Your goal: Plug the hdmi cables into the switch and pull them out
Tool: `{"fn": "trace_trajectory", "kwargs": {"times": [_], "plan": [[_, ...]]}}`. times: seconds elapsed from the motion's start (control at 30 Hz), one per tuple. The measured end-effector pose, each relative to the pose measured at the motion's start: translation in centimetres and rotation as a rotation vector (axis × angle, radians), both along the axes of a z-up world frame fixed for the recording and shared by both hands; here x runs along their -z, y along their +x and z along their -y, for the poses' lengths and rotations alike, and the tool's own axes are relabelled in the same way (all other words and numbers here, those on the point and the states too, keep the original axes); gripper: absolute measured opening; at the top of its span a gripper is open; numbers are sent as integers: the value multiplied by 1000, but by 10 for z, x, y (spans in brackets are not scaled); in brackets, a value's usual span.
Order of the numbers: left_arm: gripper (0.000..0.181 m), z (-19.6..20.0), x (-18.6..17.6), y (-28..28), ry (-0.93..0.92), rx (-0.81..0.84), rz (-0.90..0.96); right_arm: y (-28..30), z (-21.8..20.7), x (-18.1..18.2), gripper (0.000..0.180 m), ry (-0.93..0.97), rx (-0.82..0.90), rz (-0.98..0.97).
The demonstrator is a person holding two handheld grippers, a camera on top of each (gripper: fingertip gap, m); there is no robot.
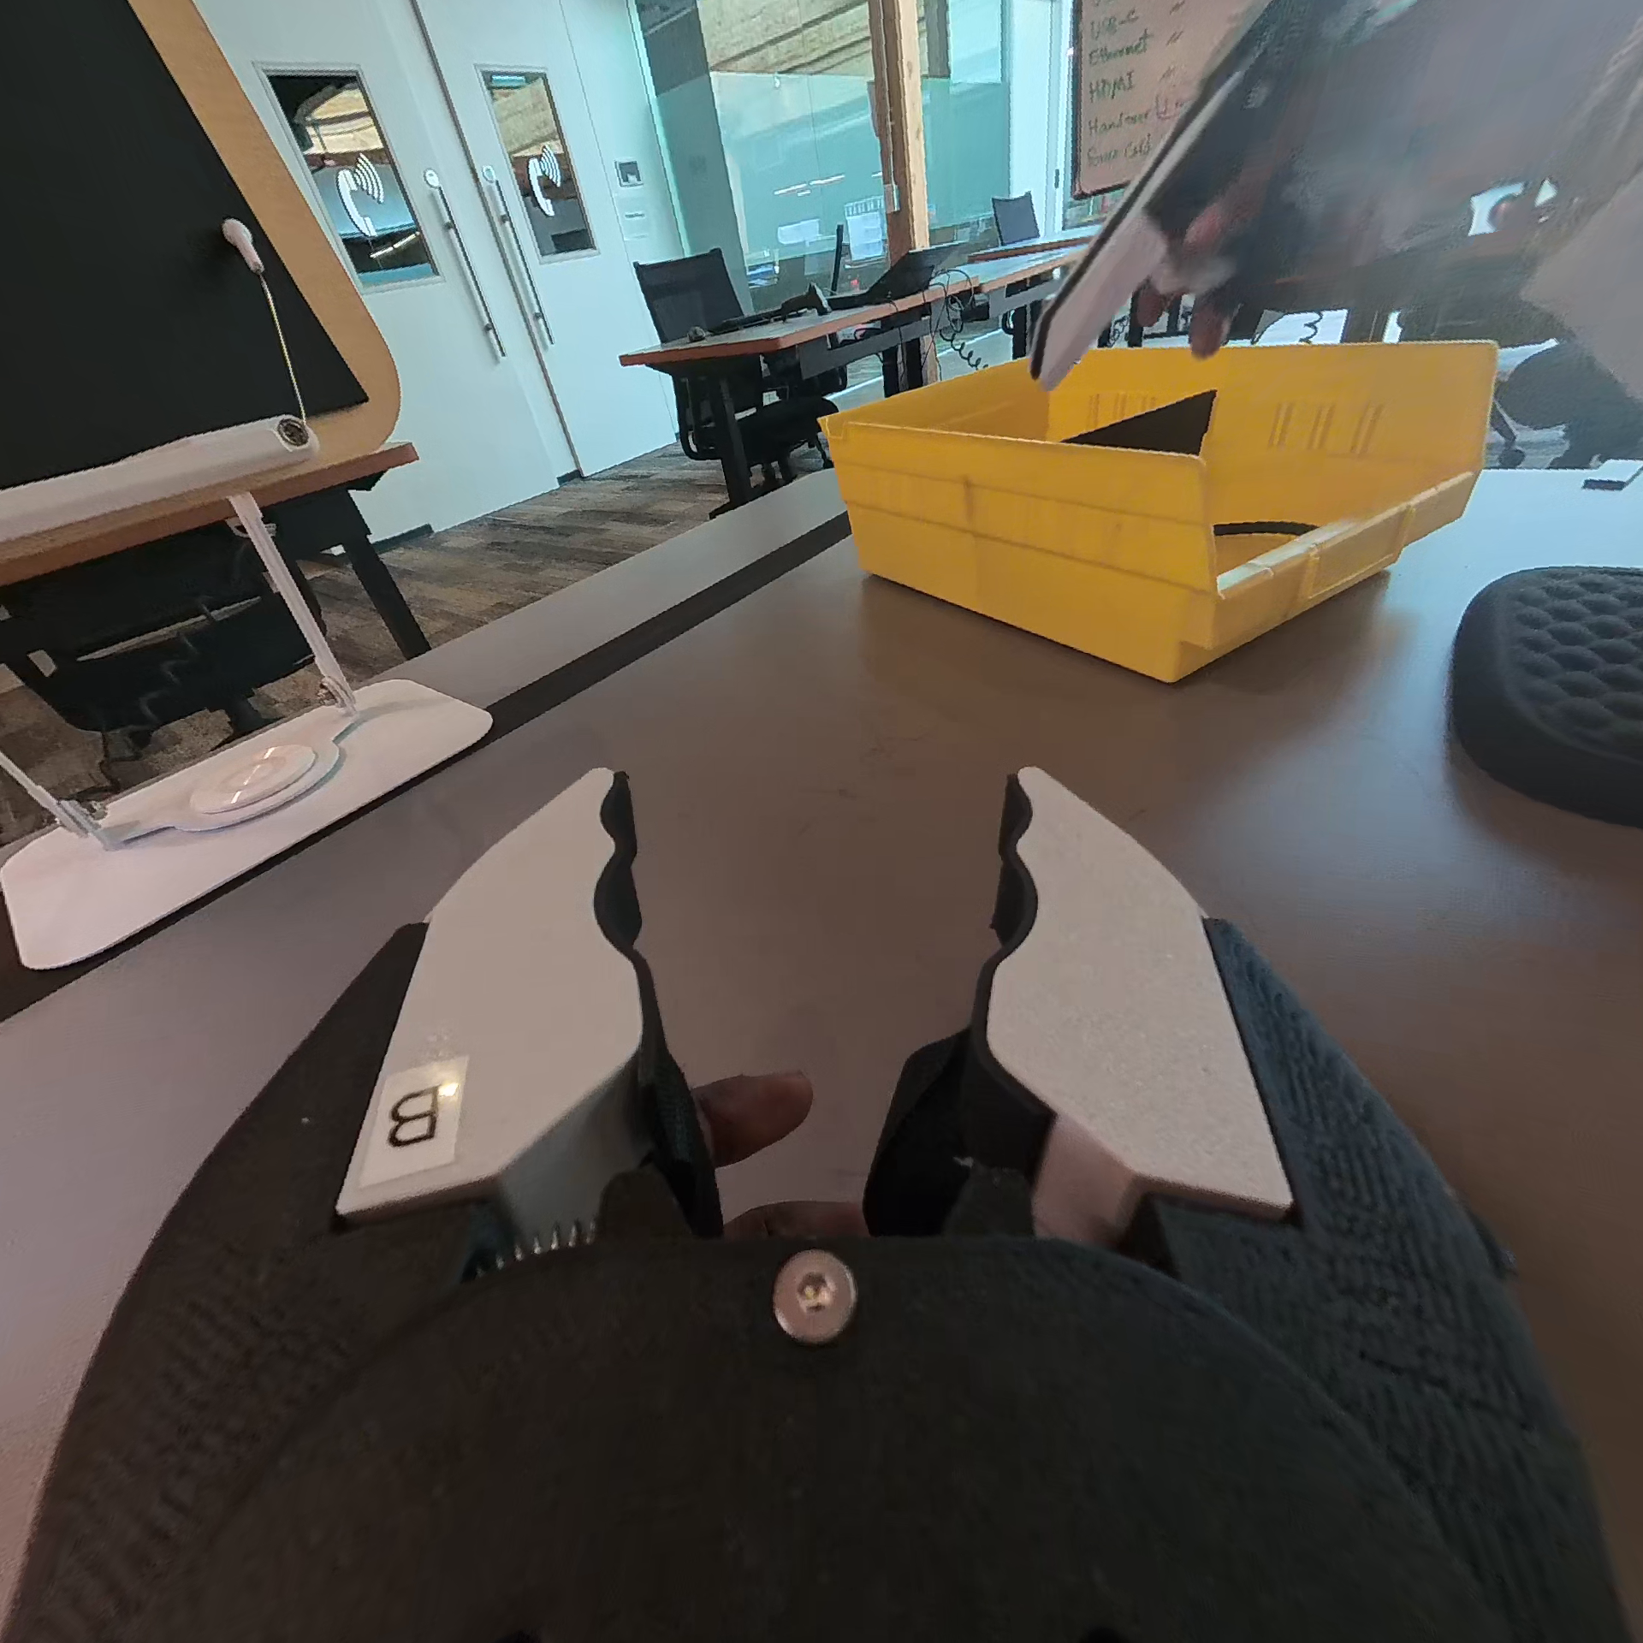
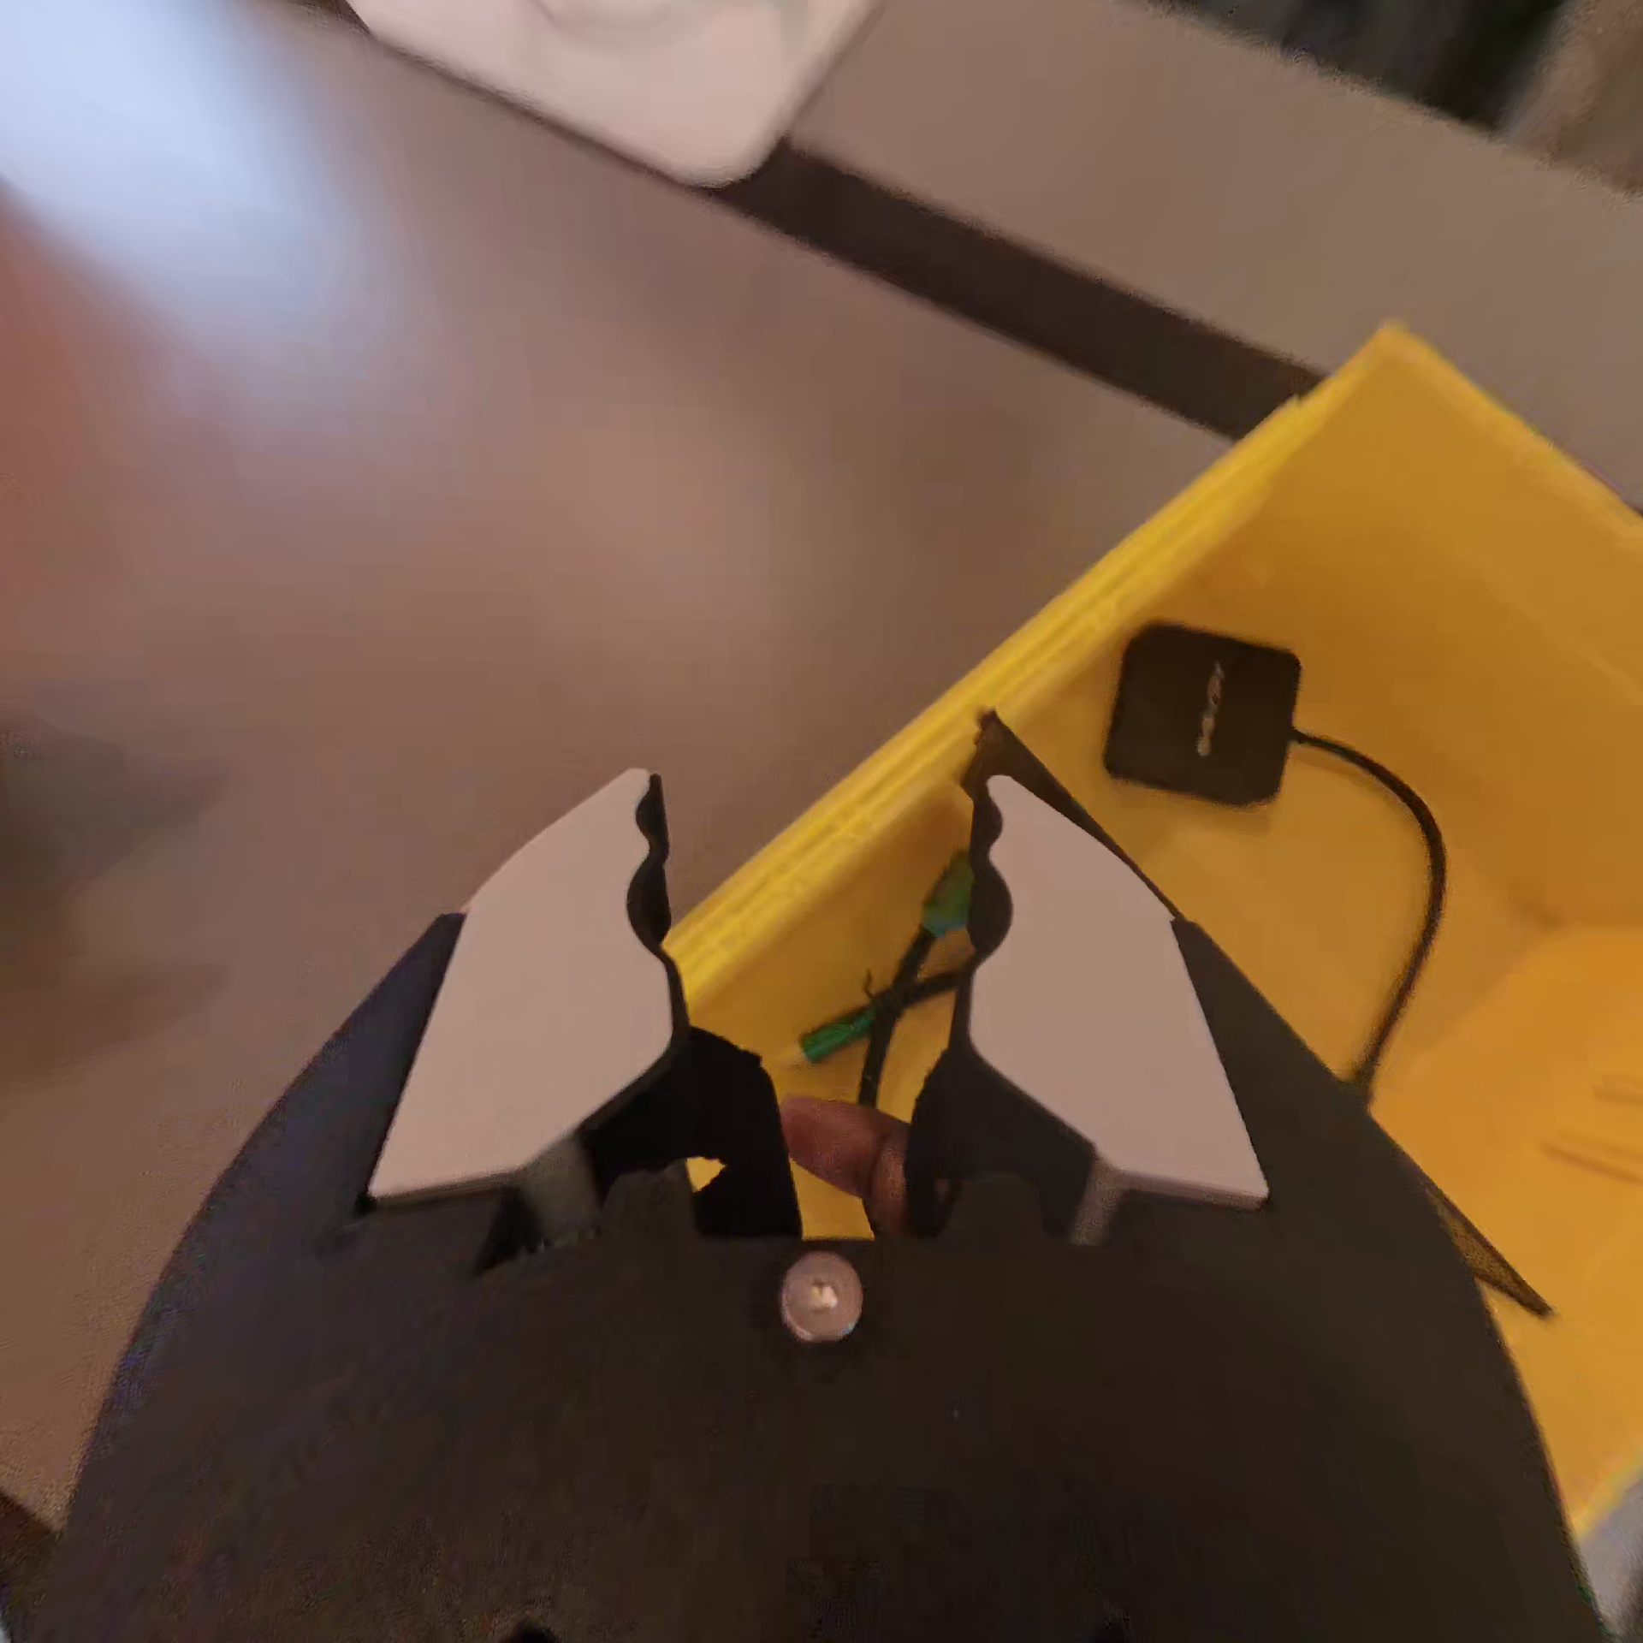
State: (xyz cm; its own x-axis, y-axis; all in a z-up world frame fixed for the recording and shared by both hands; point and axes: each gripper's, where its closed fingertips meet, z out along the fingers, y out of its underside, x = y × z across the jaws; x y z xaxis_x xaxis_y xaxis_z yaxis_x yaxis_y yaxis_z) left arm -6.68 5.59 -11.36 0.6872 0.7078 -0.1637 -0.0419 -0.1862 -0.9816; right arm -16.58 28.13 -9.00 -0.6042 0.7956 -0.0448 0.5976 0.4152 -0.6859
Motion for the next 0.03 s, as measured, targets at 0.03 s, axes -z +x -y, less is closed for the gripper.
{"fn": "trace_trajectory", "kwargs": {"times": [0.03], "plan": [[78,0,0,0,-4,1,0,-1,-2,12,64,87,26,30]]}}
